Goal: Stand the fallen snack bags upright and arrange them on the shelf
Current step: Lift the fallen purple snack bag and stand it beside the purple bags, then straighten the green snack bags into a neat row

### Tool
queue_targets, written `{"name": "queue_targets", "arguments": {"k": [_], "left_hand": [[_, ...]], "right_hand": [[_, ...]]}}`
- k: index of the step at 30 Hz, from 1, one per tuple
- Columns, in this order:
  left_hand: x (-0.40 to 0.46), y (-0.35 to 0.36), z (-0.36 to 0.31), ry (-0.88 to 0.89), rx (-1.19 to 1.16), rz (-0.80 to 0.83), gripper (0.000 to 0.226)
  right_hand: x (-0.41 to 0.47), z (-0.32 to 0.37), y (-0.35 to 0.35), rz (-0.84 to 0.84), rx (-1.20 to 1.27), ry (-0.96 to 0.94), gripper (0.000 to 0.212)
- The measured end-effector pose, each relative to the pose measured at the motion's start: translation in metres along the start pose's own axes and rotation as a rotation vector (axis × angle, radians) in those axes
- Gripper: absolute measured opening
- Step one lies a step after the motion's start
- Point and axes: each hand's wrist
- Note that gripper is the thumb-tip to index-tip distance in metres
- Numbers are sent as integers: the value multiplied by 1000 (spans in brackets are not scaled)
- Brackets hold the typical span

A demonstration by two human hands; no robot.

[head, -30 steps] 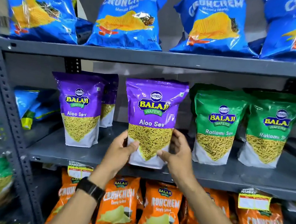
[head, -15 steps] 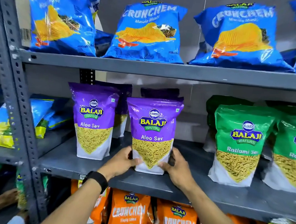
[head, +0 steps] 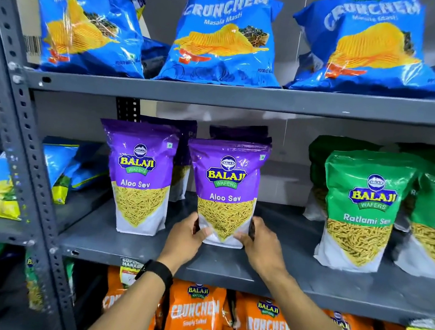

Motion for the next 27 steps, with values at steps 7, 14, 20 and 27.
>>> {"name": "queue_targets", "arguments": {"k": [7,14,20,27], "left_hand": [[-12,-4,-1,-67,-107,-210,47],[-68,36,-82,49,-260,-417,16],[-59,145,-154,-22,-301,263,68],[-54,213,-194,-48,-224,294,54]], "right_hand": [[-19,-7,-21,-27,186,89,69],[-54,-54,-109,-516,277,0,34],[-42,-131,-186,-663,154,102,50],[13,-197,-225,-55,57,98,92]]}}
Point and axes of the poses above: each hand's wrist, its own x-axis towards the middle knuckle, its own y-axis out of the palm, z = x × y, and after that the axes turned 8 degrees about -z, right-handed
